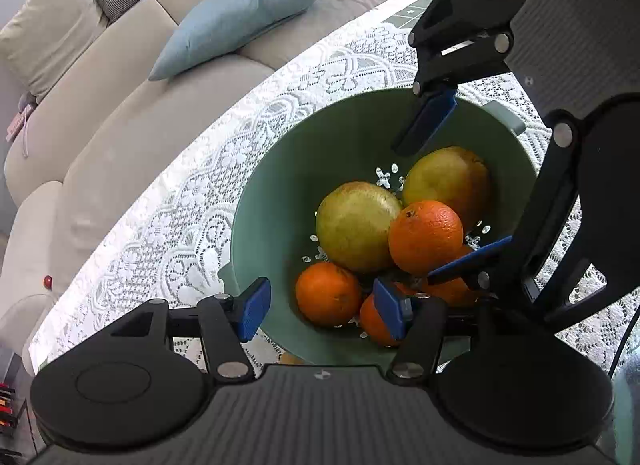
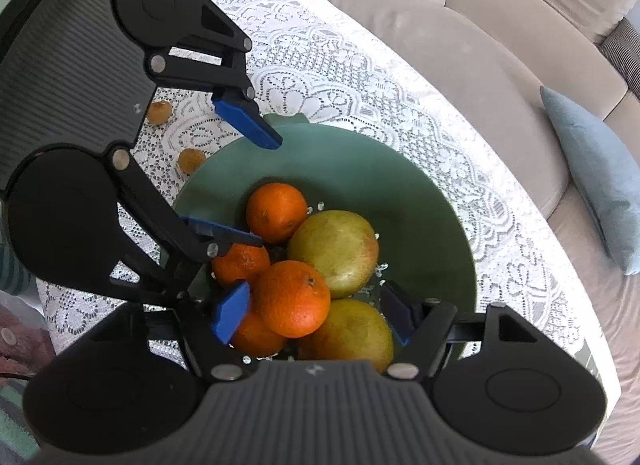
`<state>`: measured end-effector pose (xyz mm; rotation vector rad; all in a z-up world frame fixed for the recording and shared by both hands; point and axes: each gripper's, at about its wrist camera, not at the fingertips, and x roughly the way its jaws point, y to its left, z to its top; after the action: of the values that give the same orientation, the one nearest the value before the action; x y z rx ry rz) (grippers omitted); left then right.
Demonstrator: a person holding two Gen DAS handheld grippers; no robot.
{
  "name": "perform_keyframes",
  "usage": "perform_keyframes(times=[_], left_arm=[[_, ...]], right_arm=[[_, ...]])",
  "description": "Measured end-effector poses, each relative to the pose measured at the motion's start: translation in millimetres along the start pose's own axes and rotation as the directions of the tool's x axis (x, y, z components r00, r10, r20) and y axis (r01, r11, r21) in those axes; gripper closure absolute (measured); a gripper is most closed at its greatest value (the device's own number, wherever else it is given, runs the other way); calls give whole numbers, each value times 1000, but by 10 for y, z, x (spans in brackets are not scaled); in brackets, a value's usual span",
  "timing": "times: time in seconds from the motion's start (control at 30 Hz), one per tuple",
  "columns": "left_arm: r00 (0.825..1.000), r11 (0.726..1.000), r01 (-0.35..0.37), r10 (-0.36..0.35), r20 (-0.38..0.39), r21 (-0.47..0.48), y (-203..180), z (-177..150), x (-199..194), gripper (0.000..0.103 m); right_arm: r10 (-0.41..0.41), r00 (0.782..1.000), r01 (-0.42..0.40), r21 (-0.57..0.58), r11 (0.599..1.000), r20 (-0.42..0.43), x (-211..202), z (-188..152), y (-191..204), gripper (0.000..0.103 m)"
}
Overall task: Organize fruits
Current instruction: 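Open both tools to release the mandarins and lift away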
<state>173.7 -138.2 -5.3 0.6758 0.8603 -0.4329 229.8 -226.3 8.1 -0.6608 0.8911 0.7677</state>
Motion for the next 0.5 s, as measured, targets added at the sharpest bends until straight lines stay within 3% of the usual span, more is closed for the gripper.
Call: perform_keyframes(times=[0.13, 0.5], left_arm=[[1000, 1000, -18, 18, 12, -8, 22, -3, -83, 33], [996, 994, -80, 83, 33, -71, 167, -79, -367, 32]], right_arm=[[-44, 999, 45, -14, 999, 26, -121, -11, 74, 22], [-148, 984, 142, 63, 988, 102, -434, 46, 189, 20]])
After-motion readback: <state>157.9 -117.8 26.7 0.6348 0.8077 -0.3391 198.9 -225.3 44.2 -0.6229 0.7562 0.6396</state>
